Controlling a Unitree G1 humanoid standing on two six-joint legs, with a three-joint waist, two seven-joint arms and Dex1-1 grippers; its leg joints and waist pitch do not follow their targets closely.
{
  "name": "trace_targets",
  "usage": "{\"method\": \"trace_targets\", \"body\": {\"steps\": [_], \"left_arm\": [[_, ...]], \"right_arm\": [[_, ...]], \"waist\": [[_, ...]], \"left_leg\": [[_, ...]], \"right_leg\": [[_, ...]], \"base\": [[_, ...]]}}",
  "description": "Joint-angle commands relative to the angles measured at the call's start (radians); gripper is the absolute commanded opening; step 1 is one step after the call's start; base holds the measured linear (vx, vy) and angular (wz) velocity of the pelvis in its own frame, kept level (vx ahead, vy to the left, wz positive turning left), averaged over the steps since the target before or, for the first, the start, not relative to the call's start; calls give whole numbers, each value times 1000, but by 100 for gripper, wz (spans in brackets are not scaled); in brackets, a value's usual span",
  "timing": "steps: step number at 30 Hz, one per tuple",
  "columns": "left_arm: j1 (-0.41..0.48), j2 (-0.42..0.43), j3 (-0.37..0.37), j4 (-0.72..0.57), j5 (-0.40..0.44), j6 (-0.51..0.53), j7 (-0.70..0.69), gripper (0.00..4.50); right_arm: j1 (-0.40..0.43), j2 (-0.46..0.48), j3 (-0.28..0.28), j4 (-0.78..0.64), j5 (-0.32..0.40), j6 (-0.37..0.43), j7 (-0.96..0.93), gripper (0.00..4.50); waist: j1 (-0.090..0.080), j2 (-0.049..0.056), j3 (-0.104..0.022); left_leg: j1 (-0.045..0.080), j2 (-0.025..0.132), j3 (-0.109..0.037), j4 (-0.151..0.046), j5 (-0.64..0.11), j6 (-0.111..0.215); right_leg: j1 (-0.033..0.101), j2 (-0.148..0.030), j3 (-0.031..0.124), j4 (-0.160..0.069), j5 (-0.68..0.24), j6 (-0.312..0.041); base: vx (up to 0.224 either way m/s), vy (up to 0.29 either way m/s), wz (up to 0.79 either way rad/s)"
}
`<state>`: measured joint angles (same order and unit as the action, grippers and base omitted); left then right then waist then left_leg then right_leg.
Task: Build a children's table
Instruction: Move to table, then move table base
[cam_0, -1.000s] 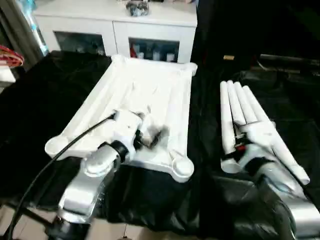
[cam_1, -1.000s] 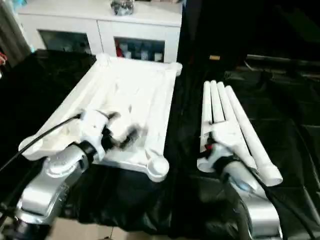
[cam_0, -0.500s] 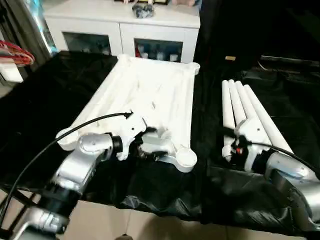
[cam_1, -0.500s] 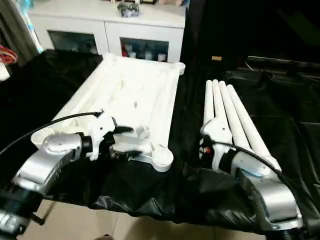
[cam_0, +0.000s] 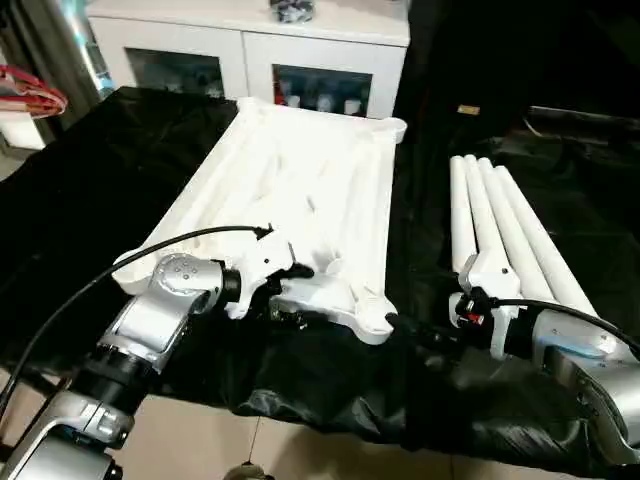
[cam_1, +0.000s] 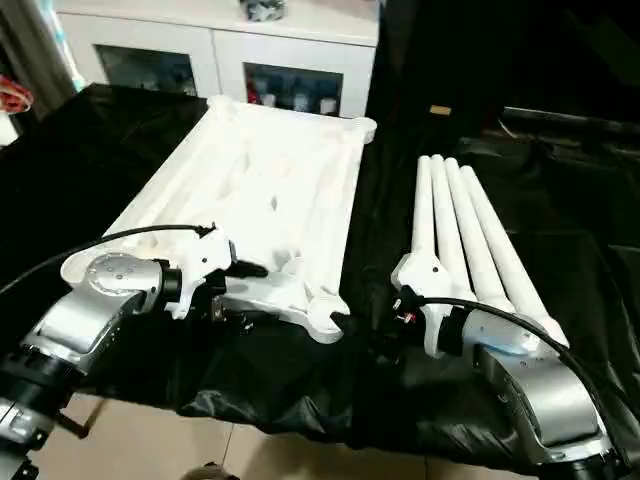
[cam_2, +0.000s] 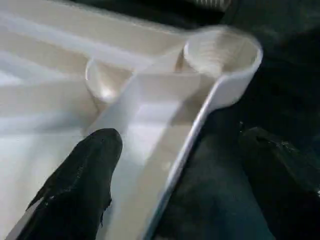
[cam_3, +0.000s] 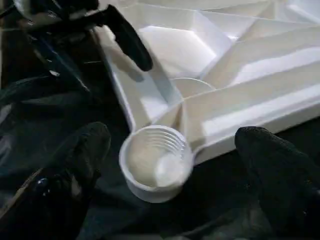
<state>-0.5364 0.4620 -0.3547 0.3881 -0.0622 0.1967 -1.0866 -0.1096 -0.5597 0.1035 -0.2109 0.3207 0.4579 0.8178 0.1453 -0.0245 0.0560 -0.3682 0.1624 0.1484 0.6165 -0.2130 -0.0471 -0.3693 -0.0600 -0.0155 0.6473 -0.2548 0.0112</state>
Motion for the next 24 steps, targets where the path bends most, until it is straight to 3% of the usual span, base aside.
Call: {"method": "trace_targets", "body": {"steps": [1,2,8,9,11,12,15,17,18,19,21,22,23,24], "left_arm": [[-23,5,-26,9,32,-9,-8,418],[-28,3,-32,11,40,-7,-9,418],[-49,-16,-29,29,43,-4,-7,418],[-55,-16,-27,36,43,-7,-11,418],[-57,-15,-26,39,43,-9,-13,418],[-60,-12,-26,45,47,-15,-18,418],[-72,7,-30,57,49,-24,-52,418],[-82,16,-33,71,50,-25,-85,389],[-82,16,-33,71,50,-25,-85,384],[-92,17,-39,90,56,-35,-101,384],[-100,16,-47,105,60,-42,-114,359],[-103,15,-50,111,60,-44,-121,342],[-105,13,-52,117,57,-47,-134,342],[-110,11,-55,124,58,-52,-142,338]], "right_arm": [[5,-4,1,12,3,-11,12,450],[5,-3,0,16,3,-12,14,450],[6,-1,0,28,-2,-16,19,450],[3,0,2,28,-1,-14,17,450],[2,1,3,27,0,-13,15,450],[-1,1,3,27,0,-13,14,450],[-6,1,0,27,2,-9,14,450],[-10,2,0,30,-1,-10,14,450],[-10,2,0,30,-1,-10,14,450],[-15,4,-1,38,-7,-16,11,450],[-19,4,-5,46,-11,-21,9,450],[-19,4,-6,48,-11,-23,8,450],[-19,3,-8,51,-13,-25,8,450],[-18,1,-9,53,-14,-27,8,450]], "waist": [[5,-30,-59],[10,-20,-60],[15,-37,-58],[16,-32,-58],[20,-36,-59],[22,-30,-58],[25,-25,-59],[24,-22,-61],[23,-3,-62],[26,12,-64],[24,-4,-63],[26,-1,-63],[30,24,-64],[27,15,-62]], "left_leg": [[12,63,-10,-80,-26,63],[14,63,-12,-80,-19,58],[17,64,-9,-80,-23,43],[17,64,-9,-80,-25,41],[18,64,-8,-80,-31,38],[18,64,-8,-80,-38,34],[19,65,-10,-81,-45,20],[18,64,-10,-81,-42,12],[21,64,-11,-81,-56,3],[19,63,-15,-80,-60,-7],[17,61,-11,-80,-60,-4],[17,61,-10,-79,-64,-1],[19,61,-13,-78,-72,-7],[20,63,-10,-81,-87,-8]], "right_leg": [[36,-86,35,-66,78,-229],[34,-88,34,-62,86,-229],[35,-88,34,-60,143,-242],[34,-88,34,-59,141,-242],[35,-88,35,-60,140,-243],[34,-87,36,-62,139,-242],[36,-87,36,-59,146,-240],[38,-84,35,-58,170,-242],[33,-83,34,-61,175,-243],[37,-85,34,-55,187,-248],[42,-84,35,-58,199,-251],[40,-86,36,-60,183,-251],[36,-88,36,-58,171,-253],[36,-87,36,-65,156,-253]], "base": [[0,0,0],[0,0,0],[0,0,0],[0,0,0],[0,0,0],[0,0,0],[0,0,0],[0,0,0],[0,0,0],[0,0,0],[0,0,0],[0,0,0],[0,0,0],[0,0,0]]}}
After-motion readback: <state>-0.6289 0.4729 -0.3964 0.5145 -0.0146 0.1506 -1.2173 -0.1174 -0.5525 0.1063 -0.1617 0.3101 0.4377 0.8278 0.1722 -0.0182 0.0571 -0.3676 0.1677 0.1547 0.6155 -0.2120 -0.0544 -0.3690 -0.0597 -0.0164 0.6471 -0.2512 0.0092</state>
